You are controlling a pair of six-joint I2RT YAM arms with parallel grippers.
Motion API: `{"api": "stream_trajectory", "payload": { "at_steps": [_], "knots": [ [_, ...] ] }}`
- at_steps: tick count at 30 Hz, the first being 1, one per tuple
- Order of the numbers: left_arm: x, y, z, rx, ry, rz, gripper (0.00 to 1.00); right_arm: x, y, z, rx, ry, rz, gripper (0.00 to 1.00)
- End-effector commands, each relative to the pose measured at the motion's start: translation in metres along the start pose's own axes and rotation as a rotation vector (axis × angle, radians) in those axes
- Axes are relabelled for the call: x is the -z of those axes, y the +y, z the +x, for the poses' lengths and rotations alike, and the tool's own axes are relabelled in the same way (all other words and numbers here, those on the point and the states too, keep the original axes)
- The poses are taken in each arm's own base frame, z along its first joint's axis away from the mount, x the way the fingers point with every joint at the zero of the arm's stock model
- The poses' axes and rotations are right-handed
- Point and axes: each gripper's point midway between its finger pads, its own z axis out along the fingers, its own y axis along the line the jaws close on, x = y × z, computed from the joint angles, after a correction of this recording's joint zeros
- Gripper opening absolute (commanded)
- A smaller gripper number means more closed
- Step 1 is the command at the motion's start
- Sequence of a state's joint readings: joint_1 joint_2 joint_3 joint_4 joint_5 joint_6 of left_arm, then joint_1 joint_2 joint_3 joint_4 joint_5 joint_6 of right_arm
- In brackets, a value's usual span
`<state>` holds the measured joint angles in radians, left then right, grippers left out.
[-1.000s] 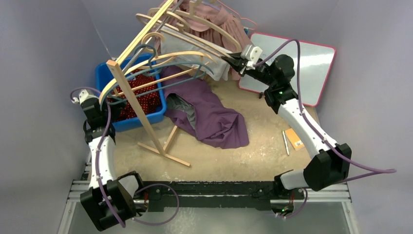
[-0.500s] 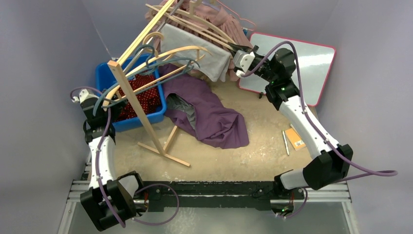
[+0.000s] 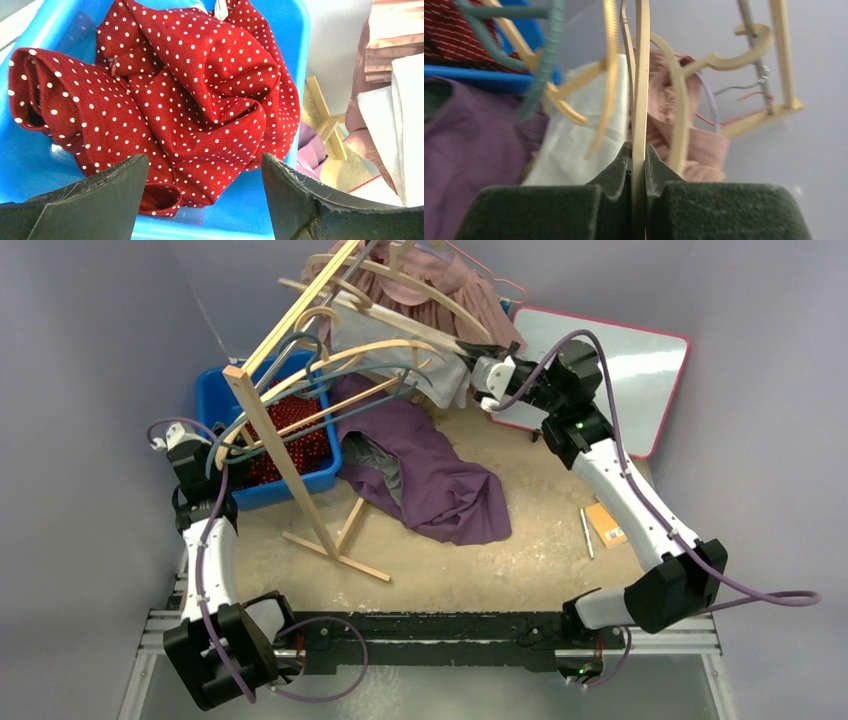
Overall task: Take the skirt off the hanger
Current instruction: Place the hanger at the clothesline.
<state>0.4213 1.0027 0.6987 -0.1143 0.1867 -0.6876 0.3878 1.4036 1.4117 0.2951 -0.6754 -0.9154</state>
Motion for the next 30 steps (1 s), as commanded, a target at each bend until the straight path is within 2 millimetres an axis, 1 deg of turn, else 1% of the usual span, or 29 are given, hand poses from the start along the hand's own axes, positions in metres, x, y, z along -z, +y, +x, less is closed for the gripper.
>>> {"api": "stream_trajectory", "payload": {
  "at_steps": [1, 3, 5, 8, 10, 12, 16, 18, 19, 22, 24, 25, 27, 28, 30],
  "knots": [
    [-0.005, -0.009, -0.003, 0.003, -0.006, 0.06, 0.82, -0.001, 0.043, -0.025, -0.134, -0.091, -0.139, 0.0],
    [-0.006, -0.011, 0.0, 0.004, 0.006, 0.072, 0.82, -0.001, 0.059, -0.028, -0.207, -0.093, -0.204, 0.0],
    [-0.007, -0.011, 0.003, 0.003, 0.02, 0.082, 0.83, 0.001, 0.067, -0.034, -0.282, -0.095, -0.227, 0.0],
    [-0.01, -0.013, 0.009, 0.002, 0.051, 0.101, 0.84, 0.01, 0.077, -0.051, -0.389, -0.133, -0.264, 0.0],
    [-0.013, -0.013, 0.013, 0.008, 0.075, 0.109, 0.84, 0.015, 0.08, -0.061, -0.453, -0.155, -0.275, 0.0],
    [-0.016, -0.014, 0.018, 0.015, 0.097, 0.121, 0.84, 0.021, 0.083, -0.07, -0.512, -0.17, -0.284, 0.03],
    [-0.02, -0.015, 0.027, 0.017, 0.133, 0.134, 0.84, 0.03, 0.091, -0.081, -0.614, -0.197, -0.302, 0.21],
    [-0.02, -0.016, 0.03, 0.009, 0.146, 0.139, 0.84, 0.031, 0.092, -0.08, -0.662, -0.181, -0.285, 0.23],
    [-0.02, -0.017, 0.031, 0.006, 0.15, 0.14, 0.84, 0.032, 0.089, -0.079, -0.704, -0.165, -0.255, 0.25],
    [-0.02, -0.018, 0.034, -0.002, 0.159, 0.144, 0.85, 0.032, 0.076, -0.07, -0.779, -0.101, -0.147, 0.36],
    [-0.021, -0.018, 0.036, -0.007, 0.164, 0.141, 0.85, 0.035, 0.07, -0.064, -0.829, -0.061, -0.083, 0.48],
    [-0.021, -0.019, 0.037, -0.008, 0.169, 0.141, 0.85, 0.038, 0.065, -0.061, -0.855, -0.038, -0.036, 0.55],
    [-0.021, -0.019, 0.039, -0.014, 0.175, 0.139, 0.85, 0.046, 0.06, -0.049, -0.903, 0.03, 0.052, 0.66],
    [-0.021, -0.018, 0.04, -0.017, 0.18, 0.138, 0.85, 0.05, 0.062, -0.046, -0.936, 0.059, 0.073, 0.7],
    [-0.022, -0.018, 0.043, -0.023, 0.188, 0.133, 0.85, 0.062, 0.055, -0.038, -0.969, 0.113, 0.172, 0.78]
  ]
}}
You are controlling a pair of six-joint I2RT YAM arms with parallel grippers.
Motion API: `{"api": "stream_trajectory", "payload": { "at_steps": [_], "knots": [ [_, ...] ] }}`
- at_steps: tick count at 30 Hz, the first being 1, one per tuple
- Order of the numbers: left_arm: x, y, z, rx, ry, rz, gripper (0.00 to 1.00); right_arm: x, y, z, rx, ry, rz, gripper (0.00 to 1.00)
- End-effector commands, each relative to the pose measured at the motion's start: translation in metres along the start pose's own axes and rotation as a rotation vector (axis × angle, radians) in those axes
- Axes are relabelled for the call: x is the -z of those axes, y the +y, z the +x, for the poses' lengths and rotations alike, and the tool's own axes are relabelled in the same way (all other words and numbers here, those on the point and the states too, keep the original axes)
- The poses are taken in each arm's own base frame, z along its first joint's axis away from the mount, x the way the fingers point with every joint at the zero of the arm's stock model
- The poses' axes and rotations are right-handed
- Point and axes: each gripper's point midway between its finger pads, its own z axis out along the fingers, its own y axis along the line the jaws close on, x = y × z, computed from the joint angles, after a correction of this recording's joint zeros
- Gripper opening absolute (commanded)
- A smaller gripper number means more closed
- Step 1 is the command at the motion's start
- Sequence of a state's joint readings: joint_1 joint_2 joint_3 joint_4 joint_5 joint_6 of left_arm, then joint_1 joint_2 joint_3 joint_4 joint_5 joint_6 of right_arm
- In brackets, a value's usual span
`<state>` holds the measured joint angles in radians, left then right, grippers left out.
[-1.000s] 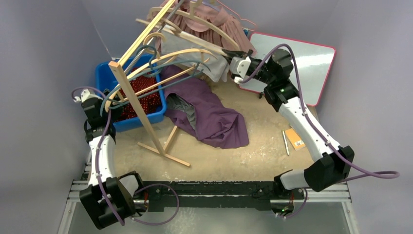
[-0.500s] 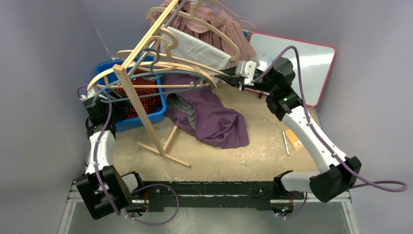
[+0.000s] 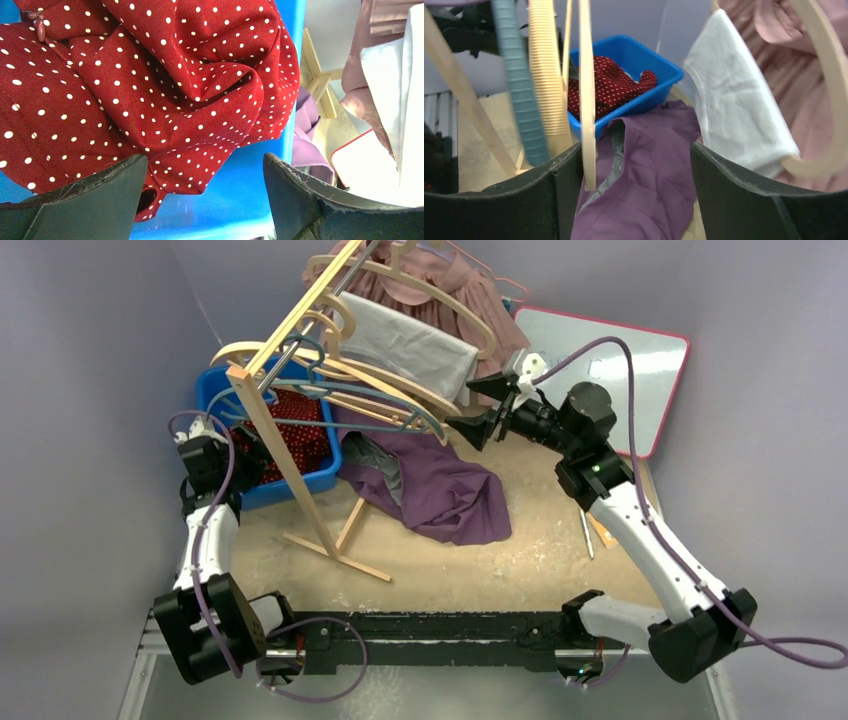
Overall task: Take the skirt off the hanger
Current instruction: Place the hanger at the clothesline, then pick up the skirt from the center of the board.
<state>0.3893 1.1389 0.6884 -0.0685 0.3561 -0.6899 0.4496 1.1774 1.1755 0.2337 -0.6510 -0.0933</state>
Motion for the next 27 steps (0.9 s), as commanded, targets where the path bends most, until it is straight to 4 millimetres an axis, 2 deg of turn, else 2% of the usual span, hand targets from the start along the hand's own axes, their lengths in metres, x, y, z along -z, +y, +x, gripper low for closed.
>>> {"api": "stream_trajectory", "payload": {
  "at_steps": [1, 5, 9, 12, 15, 21, 24, 27],
  "knots": [
    [-0.003, -0.008, -0.002, -0.046, -0.004, 0.029, 0.86, 0.031, -0.026, -0.011, -0.111, -0.005, 0.279, 0.82],
    [-0.006, -0.009, 0.005, -0.063, 0.022, 0.028, 0.88, 0.062, -0.037, 0.005, -0.178, -0.007, 0.464, 0.96],
    [-0.007, -0.025, 0.013, -0.076, 0.051, 0.096, 0.9, 0.086, -0.043, 0.06, -0.331, 0.054, 0.632, 0.98],
    [-0.007, -0.037, 0.02, -0.101, 0.065, 0.137, 0.94, 0.095, -0.032, 0.099, -0.418, 0.111, 0.653, 0.98],
    [-0.007, -0.05, 0.03, -0.113, 0.095, 0.195, 0.96, 0.103, -0.023, 0.128, -0.456, 0.138, 0.664, 0.99],
    [-0.007, -0.066, 0.044, -0.09, 0.138, 0.284, 0.99, 0.094, -0.017, 0.164, -0.497, 0.186, 0.632, 1.0],
    [-0.007, -0.07, 0.044, -0.092, 0.14, 0.295, 0.99, 0.076, -0.015, 0.171, -0.516, 0.195, 0.566, 0.99],
    [-0.006, -0.066, 0.043, -0.094, 0.129, 0.267, 0.99, 0.056, -0.019, 0.183, -0.524, 0.204, 0.518, 0.99]
  ]
}}
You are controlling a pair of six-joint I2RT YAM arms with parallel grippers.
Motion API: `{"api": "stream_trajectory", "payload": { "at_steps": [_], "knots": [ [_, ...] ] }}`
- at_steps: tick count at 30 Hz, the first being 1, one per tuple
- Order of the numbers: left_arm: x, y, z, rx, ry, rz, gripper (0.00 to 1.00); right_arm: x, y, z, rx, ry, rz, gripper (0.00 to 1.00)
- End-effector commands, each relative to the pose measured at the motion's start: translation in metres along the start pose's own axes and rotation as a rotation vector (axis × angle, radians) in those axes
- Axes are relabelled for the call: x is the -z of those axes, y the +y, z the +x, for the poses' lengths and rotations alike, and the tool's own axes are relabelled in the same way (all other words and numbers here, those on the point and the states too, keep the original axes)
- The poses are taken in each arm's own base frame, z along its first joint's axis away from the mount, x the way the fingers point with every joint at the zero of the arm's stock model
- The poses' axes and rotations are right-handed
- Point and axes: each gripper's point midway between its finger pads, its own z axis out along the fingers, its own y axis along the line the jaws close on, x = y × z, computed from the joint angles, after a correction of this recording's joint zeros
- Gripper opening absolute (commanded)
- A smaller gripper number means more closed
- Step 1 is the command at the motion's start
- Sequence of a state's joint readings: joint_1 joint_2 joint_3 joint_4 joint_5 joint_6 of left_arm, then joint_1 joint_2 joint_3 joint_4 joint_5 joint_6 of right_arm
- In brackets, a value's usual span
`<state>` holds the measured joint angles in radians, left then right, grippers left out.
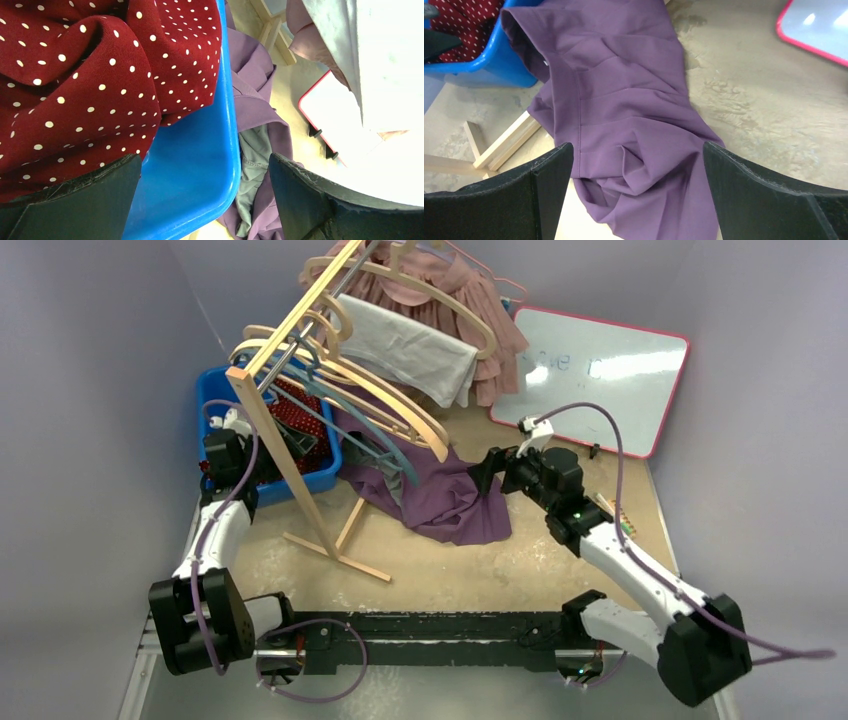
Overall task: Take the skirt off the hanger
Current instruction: Pick up the skirt from the center of the board.
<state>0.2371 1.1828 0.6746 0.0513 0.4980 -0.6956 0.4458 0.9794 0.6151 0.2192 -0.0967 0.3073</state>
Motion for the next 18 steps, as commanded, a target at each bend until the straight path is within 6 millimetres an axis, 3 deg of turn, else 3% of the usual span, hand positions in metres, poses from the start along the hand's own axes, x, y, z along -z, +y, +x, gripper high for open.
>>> {"api": "stream_trajectory", "payload": {
  "at_steps": [1, 6, 8, 13, 18],
  "knots": [
    [0.0, -0.006, -0.003, -0.014, -0.016, 0.018, 0.99, -0.031, 0.018, -0.024, -0.003, -0.079, -0.101, 0.99],
    [0.002, 0.003, 0.001, 0.004, 0.0, -0.027, 0.99, -0.069, 0.039, -0.022, 0.001, -0.034, -0.206, 0.99],
    [0.001, 0.0, 0.001, 0.011, 0.005, -0.014, 0.99, -0.083, 0.043, -0.016, 0.01, -0.012, -0.202, 0.99],
    [0.005, -0.007, 0.003, 0.004, 0.009, 0.014, 0.99, -0.108, 0.075, -0.003, 0.131, 0.001, -0.261, 0.99],
    [0.004, -0.011, 0.004, 0.008, 0.028, 0.037, 0.99, -0.154, 0.079, 0.018, 0.129, 0.091, -0.241, 0.99]
  ]
}}
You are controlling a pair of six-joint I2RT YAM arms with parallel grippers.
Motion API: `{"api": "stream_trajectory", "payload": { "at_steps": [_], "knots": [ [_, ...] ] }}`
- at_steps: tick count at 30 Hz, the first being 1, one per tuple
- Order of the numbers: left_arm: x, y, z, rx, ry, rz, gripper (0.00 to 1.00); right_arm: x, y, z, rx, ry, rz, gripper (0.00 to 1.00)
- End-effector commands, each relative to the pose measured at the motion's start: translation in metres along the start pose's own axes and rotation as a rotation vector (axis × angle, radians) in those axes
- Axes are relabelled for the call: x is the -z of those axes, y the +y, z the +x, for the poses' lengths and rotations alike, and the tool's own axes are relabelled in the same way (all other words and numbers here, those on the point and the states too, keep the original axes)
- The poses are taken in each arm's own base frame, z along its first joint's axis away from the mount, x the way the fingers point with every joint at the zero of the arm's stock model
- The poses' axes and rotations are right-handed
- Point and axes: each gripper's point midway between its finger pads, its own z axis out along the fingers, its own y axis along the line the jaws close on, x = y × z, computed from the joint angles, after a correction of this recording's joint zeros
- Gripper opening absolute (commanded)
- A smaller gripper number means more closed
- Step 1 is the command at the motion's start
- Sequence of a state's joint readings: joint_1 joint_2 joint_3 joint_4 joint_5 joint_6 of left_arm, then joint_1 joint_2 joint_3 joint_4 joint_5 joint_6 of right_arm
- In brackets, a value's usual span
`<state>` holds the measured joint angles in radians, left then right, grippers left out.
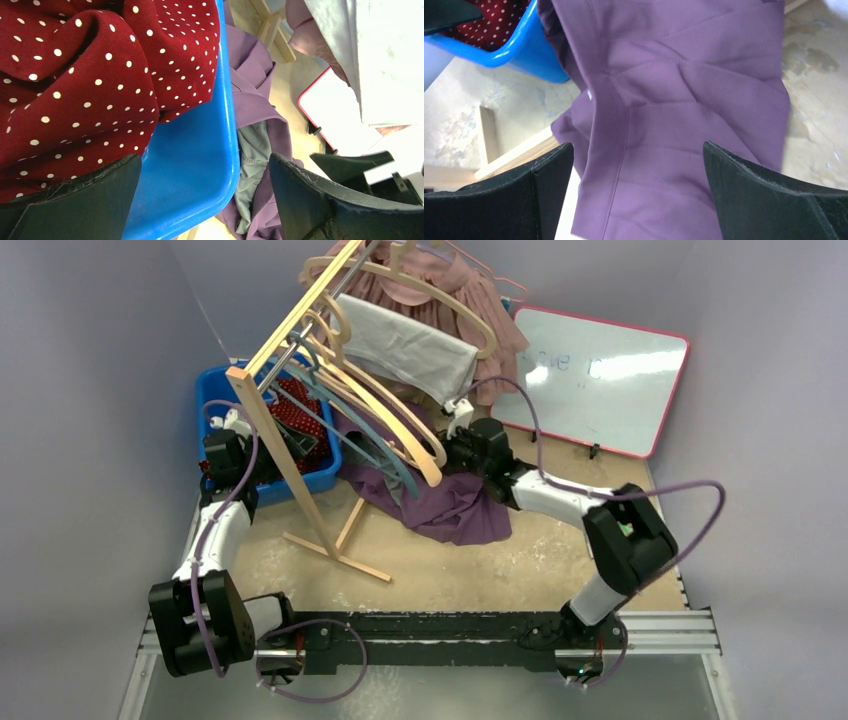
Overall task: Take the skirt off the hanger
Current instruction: Pick up the skirt from the center of the board.
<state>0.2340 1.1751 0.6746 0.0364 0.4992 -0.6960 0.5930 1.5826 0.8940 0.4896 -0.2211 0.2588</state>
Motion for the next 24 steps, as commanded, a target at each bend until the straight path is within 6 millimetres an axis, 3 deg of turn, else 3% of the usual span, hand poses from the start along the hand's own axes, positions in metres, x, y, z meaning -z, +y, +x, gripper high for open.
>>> {"api": "stream_trajectory", "payload": {
  "at_steps": [1, 6, 9, 13, 17, 19, 21, 24],
  "knots": [
    [0.002, -0.01, 0.002, 0.004, 0.024, 0.035, 0.99, -0.039, 0.002, -0.018, 0.066, -0.013, 0.017, 0.99],
    [0.001, -0.009, 0.004, 0.011, 0.033, 0.039, 0.99, -0.056, 0.003, 0.024, 0.173, 0.124, 0.097, 0.99],
    [0.002, -0.01, 0.004, 0.012, 0.035, 0.044, 0.99, -0.051, -0.001, 0.064, 0.212, 0.239, 0.135, 0.99],
    [0.003, -0.007, 0.003, -0.006, 0.02, 0.026, 0.98, -0.041, 0.008, 0.11, 0.244, 0.328, 0.12, 0.99],
    [0.002, -0.005, 0.001, -0.019, 0.015, 0.014, 0.98, -0.036, -0.003, 0.13, 0.231, 0.357, 0.22, 0.99],
    [0.002, -0.004, 0.004, -0.022, 0.018, 0.0, 0.98, -0.038, -0.004, 0.125, 0.201, 0.314, 0.238, 0.91],
    [0.002, -0.005, 0.012, 0.0, 0.038, 0.009, 0.98, -0.034, -0.006, 0.133, 0.186, 0.302, 0.242, 0.81],
    [0.007, -0.005, 0.025, 0.058, 0.066, 0.013, 0.98, -0.034, -0.007, 0.139, 0.158, 0.296, 0.247, 0.6]
  ]
}}
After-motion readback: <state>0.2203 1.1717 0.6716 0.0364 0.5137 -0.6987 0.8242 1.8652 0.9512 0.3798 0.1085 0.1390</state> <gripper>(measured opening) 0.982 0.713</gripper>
